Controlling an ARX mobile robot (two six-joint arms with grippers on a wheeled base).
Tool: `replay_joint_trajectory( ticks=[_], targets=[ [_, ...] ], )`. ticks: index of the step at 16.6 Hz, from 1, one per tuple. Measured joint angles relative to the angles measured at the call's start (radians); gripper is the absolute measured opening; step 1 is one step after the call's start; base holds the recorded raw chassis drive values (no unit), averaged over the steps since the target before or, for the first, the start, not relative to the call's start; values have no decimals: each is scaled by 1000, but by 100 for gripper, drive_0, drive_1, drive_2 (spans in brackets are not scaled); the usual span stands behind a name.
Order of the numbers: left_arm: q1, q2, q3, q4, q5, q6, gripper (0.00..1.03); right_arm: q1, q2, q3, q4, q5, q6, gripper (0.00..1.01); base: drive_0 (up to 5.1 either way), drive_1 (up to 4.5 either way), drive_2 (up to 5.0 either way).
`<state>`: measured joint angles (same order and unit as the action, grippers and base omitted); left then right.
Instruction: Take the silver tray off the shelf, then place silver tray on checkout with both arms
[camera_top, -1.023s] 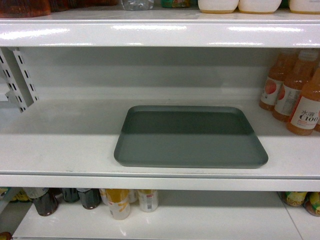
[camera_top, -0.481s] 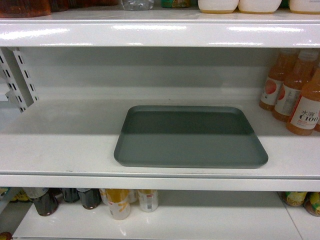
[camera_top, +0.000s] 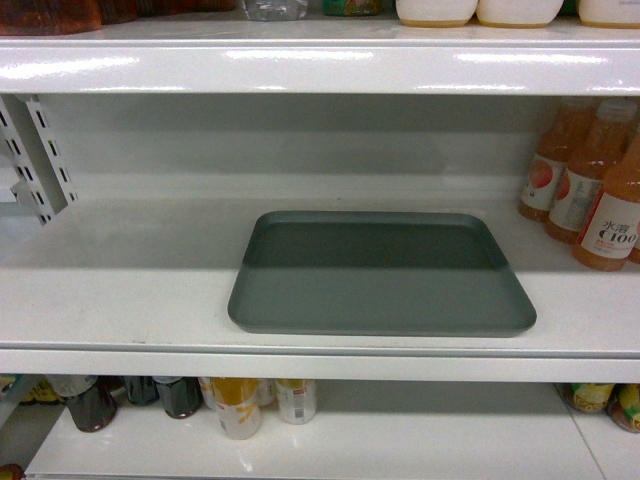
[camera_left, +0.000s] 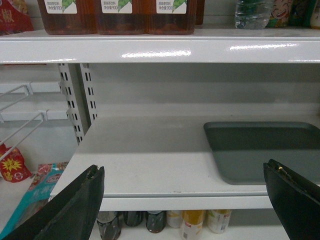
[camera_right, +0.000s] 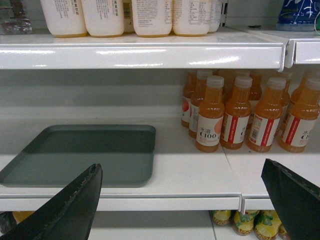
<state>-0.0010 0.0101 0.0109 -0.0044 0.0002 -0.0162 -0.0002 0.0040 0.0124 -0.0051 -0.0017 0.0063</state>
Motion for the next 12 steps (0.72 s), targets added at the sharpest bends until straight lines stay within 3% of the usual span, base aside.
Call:
replay_joint_trajectory(
  ticks=[10, 11, 12],
  targets=[
    [0, 0, 0, 0, 0, 0, 98, 0, 0, 0, 0, 0, 0, 98, 0, 0, 0],
    [-18, 16, 18, -70, -52, -6, 98, 0, 0, 0, 0, 0, 0, 98, 0, 0, 0],
    [-82, 126, 79, -194, -190, -26, 98, 0, 28, 29, -106, -30, 0, 98, 0, 0, 0]
  ],
)
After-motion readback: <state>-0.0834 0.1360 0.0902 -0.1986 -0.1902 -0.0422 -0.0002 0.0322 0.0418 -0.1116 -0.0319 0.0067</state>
